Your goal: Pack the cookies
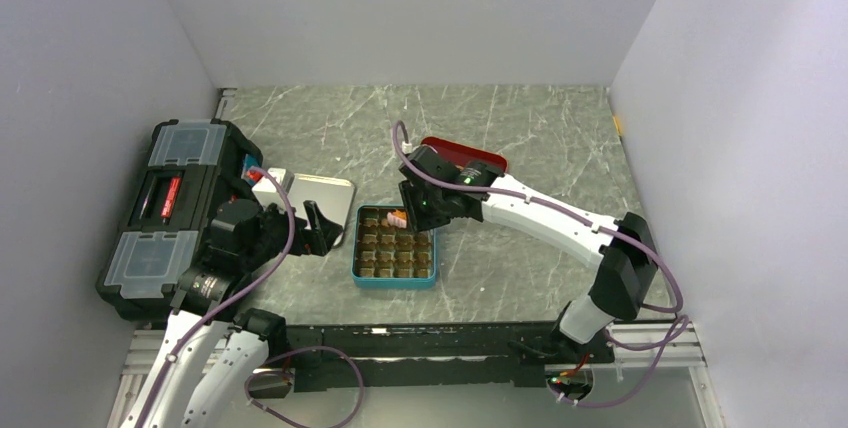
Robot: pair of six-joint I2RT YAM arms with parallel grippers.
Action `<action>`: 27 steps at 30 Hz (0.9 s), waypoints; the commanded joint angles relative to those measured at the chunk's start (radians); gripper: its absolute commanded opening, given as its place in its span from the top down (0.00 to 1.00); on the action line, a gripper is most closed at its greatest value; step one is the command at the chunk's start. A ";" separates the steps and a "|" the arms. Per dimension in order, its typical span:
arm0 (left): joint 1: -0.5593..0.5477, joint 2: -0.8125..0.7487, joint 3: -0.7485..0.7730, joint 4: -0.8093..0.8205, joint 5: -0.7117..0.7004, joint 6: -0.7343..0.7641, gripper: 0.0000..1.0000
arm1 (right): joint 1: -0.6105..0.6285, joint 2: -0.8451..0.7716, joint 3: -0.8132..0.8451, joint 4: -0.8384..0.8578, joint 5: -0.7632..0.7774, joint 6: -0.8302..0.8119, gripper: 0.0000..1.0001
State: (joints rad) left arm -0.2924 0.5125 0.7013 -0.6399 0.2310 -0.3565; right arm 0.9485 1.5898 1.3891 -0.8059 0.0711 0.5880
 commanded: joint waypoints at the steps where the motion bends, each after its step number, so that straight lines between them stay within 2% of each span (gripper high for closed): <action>1: -0.004 -0.005 0.021 0.032 0.004 0.010 0.01 | -0.011 -0.005 0.052 0.034 0.031 0.015 0.87; 12: -0.003 -0.004 0.021 0.032 0.004 0.010 0.01 | -0.017 -0.003 0.033 0.038 0.029 0.016 0.86; 27: -0.004 -0.002 0.021 0.031 0.002 0.010 0.01 | -0.020 -0.010 0.025 0.043 0.052 0.024 0.74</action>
State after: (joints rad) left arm -0.2924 0.5125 0.7013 -0.6399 0.2310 -0.3565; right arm 0.9344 1.5906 1.3926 -0.8055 0.1001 0.5957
